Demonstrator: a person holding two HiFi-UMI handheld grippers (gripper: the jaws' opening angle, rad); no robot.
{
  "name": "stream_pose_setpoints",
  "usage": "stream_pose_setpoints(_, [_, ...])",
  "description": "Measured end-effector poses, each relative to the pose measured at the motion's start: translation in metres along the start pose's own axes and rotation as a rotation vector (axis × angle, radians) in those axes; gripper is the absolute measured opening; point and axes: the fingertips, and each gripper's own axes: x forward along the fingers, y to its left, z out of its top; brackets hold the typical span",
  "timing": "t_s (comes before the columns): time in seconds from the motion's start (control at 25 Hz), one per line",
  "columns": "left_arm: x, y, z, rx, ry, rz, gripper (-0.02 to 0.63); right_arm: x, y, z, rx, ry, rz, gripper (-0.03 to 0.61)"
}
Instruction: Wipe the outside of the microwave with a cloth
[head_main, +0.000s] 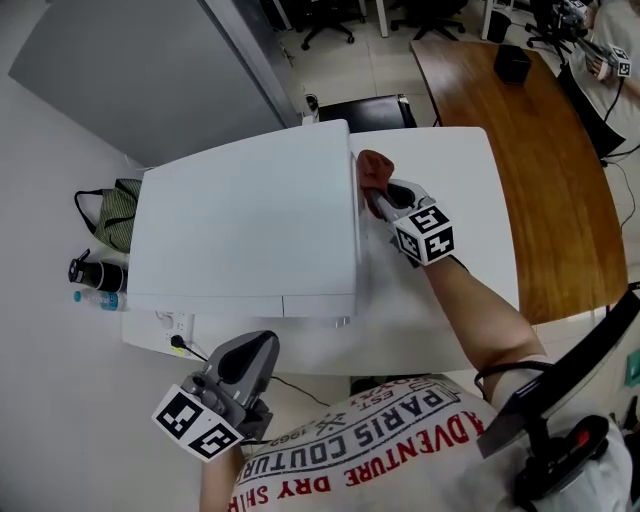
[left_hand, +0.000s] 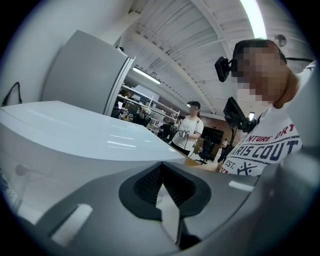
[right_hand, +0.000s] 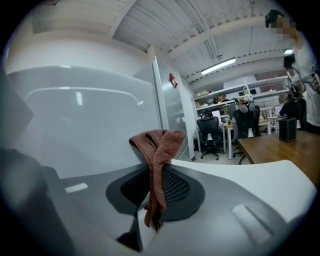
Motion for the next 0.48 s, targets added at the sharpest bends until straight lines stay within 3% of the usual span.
stream_pose_setpoints(0.48, [0.014, -0.023, -0.005, -0.007, 0.010, -0.107, 0.006, -0.060, 0.082, -0.025, -0.054, 0.044, 0.231, 0.046])
